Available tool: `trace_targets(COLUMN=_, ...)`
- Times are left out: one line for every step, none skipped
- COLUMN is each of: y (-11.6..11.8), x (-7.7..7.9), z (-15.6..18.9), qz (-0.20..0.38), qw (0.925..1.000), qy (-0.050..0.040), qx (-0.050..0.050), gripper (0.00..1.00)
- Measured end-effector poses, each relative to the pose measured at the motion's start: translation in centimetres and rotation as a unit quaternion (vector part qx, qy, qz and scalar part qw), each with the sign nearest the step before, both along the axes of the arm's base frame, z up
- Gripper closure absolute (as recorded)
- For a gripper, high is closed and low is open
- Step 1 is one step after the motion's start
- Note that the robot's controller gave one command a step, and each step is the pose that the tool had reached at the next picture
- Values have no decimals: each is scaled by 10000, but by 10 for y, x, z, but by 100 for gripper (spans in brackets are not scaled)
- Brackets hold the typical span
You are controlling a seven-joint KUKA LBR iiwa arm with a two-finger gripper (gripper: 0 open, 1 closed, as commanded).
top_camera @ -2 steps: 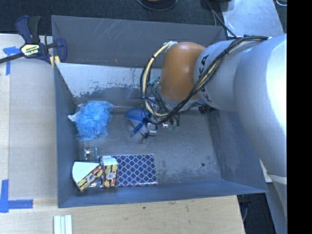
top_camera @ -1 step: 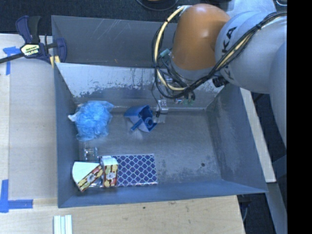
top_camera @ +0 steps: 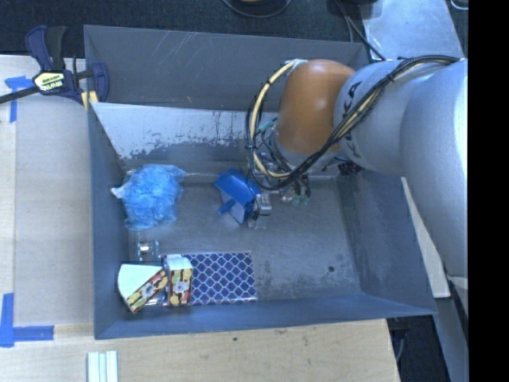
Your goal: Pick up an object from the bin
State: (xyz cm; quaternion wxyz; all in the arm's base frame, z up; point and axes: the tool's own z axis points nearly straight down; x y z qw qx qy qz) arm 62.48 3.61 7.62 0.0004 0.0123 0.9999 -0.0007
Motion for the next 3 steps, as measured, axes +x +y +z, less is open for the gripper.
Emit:
trace_targets(y=88, x=-15, z=19, qz=-341, qw=9994, qy=-65, qx=18, gripper=100)
trace_targets(y=88, x=-15, z=19, qz=-338, qw=9994, qy=-65, qx=19, gripper=100)
trace_targets(y=175, x=-13, z=17, qz=80, qw=9999, qy=-122, qx=-14, gripper=100)
